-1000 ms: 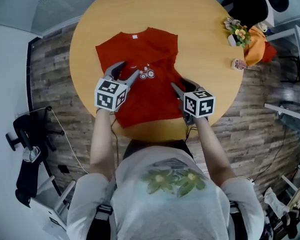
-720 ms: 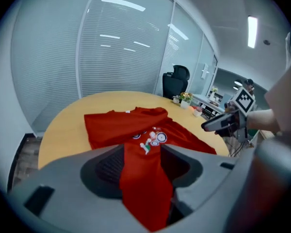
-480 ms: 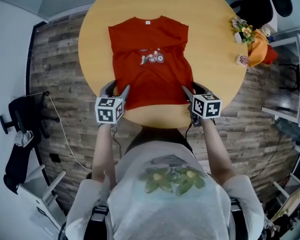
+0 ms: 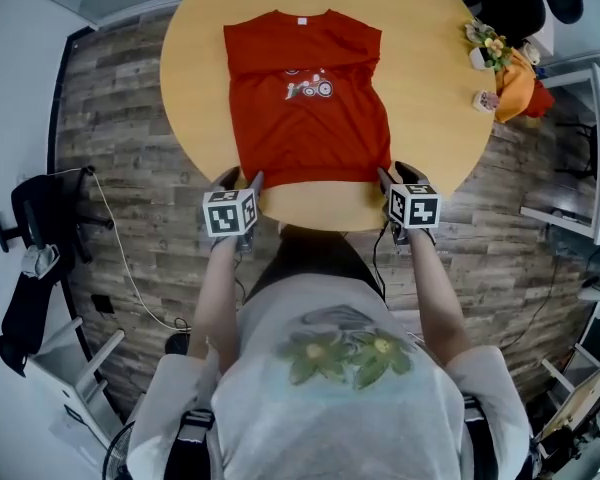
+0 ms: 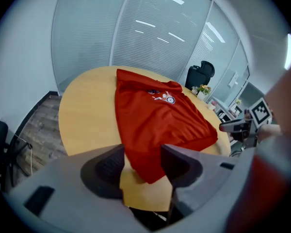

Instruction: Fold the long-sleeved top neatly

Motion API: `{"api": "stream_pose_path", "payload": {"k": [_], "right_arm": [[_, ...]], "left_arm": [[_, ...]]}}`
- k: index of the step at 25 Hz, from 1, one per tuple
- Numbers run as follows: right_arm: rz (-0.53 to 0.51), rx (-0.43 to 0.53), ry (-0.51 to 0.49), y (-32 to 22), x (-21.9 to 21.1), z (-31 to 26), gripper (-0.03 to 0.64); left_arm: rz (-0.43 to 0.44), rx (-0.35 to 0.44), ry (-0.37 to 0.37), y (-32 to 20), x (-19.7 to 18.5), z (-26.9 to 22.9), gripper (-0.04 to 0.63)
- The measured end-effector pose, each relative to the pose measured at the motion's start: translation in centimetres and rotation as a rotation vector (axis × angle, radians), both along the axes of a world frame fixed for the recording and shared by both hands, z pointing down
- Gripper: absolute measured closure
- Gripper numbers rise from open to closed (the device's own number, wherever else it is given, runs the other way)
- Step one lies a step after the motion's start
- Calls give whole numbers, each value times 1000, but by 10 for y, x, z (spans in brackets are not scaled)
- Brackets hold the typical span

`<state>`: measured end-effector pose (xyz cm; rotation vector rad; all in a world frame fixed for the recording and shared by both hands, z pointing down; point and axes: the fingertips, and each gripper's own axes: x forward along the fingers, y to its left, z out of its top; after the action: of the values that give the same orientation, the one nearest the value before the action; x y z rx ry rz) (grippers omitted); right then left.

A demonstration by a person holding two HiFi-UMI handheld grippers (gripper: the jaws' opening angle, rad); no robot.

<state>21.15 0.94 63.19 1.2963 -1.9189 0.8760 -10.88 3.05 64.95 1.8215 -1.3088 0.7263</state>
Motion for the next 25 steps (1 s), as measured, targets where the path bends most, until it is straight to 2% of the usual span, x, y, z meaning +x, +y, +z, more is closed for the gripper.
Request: {"api": "stream_pose_path", "payload": {"k": [5,12,17,20,25], "right_arm": [[-38,-36,26,8,7,23,422],[-6,-62,-28,7,4,38,423],[17,-63,-68,11,-1,41,490],[18,-56,-94,14,-7,38,561],[29,-31,-118,20,-12,23,574]], "left_arm": [[18,-50,7,21,8,17,383],[-9,-50,-1,23,10,26,385],[3,-46,-36,23,7,28,418],[16,-67,-7,26,10,27,477],[16,-46,33,28,9,18,526]]}}
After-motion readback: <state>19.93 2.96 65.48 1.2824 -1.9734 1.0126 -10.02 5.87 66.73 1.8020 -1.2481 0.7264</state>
